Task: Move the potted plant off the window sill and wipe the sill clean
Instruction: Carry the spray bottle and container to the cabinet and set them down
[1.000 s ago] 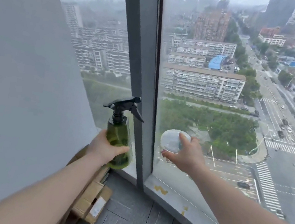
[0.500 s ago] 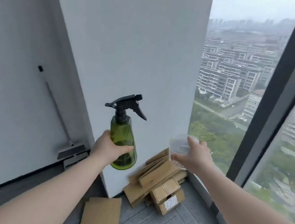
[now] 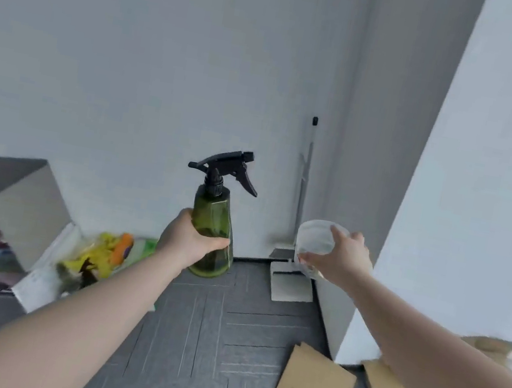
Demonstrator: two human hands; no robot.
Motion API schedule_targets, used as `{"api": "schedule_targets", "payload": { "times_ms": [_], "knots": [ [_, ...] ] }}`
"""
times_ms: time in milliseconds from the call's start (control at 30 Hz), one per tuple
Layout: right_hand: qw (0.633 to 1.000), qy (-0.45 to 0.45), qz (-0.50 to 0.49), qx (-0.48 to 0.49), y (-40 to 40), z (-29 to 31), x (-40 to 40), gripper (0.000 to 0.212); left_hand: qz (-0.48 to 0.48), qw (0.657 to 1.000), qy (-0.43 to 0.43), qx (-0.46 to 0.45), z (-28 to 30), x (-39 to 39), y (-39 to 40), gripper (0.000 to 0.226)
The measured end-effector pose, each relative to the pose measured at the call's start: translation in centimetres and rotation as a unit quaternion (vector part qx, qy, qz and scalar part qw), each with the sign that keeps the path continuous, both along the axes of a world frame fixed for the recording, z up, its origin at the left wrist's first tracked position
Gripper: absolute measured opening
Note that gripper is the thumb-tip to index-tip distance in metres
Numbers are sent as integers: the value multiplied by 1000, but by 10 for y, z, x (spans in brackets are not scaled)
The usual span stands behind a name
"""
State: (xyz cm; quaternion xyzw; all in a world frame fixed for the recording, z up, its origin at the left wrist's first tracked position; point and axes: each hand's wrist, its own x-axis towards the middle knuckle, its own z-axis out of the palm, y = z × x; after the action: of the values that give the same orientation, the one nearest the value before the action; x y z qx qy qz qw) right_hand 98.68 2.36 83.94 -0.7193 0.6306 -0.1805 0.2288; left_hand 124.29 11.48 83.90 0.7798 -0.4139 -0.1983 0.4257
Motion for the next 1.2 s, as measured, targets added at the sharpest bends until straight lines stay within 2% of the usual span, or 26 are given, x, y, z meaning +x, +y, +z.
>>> {"api": "schedule_targets", "payload": {
  "times_ms": [233, 567, 633, 733, 867, 967, 1200],
  "knots": [
    [990, 31, 139, -6, -6, -1, 198, 89, 122, 992, 22, -5, -15, 165, 54, 73],
    [950, 5, 312, 20, -33, -38, 480, 79, 257, 965, 29, 45, -42, 367, 83, 73],
    [940, 1, 339, 22, -36, -39, 534, 78, 286, 957, 32, 39, -39, 404, 85, 65],
    [929, 4, 370, 20, -34, -39, 608, 79, 316, 948, 37, 28, -35, 454, 91, 53],
    [910, 21, 414, 13, -20, -42, 700, 78, 355, 933, 51, 30, -42, 529, 113, 70],
    [901, 28, 432, 3, -9, -47, 773, 80, 373, 925, 62, 26, -48, 595, 128, 74],
    [916, 31, 401, -3, -3, -55, 933, 83, 352, 934, 56, 19, -60, 768, 134, 70]
  ]
}}
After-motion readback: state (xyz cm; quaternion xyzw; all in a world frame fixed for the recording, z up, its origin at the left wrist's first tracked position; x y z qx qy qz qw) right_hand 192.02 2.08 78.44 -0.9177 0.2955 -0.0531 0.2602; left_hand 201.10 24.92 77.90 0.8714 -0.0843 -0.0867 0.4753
